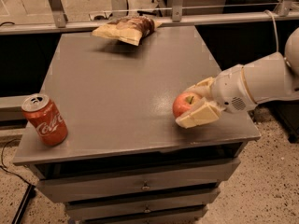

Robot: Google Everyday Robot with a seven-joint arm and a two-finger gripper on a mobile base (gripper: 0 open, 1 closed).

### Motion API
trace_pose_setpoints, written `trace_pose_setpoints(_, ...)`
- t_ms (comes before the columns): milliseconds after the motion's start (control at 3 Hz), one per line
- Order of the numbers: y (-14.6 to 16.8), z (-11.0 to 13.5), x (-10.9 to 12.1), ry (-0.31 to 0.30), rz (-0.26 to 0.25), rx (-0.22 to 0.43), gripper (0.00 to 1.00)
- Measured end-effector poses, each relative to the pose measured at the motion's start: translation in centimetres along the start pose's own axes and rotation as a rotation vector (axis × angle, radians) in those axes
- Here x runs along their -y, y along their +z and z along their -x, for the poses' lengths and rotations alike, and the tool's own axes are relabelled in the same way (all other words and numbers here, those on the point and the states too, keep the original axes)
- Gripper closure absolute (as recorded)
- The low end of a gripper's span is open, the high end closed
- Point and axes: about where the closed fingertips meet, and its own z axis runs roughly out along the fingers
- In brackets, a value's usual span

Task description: Move apple near brown chip bag

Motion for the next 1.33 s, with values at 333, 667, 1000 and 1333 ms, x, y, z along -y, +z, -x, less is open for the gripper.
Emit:
trace_pose_setpoints(333,-3.4,1.7,2.5,-0.064,-0.090,0.006,0.87)
trace_pose_setpoints(667,-3.8,2.3,2.7,-0.074,-0.099,0.010,1.00)
trace_pose_setpoints(1000,-3.7,2.3,2.7,-0.074,-0.098,0.010,1.00)
trace_pose_setpoints(1333,-4.7,3.1,5.9,-0.092,-0.188,0.036,1.00)
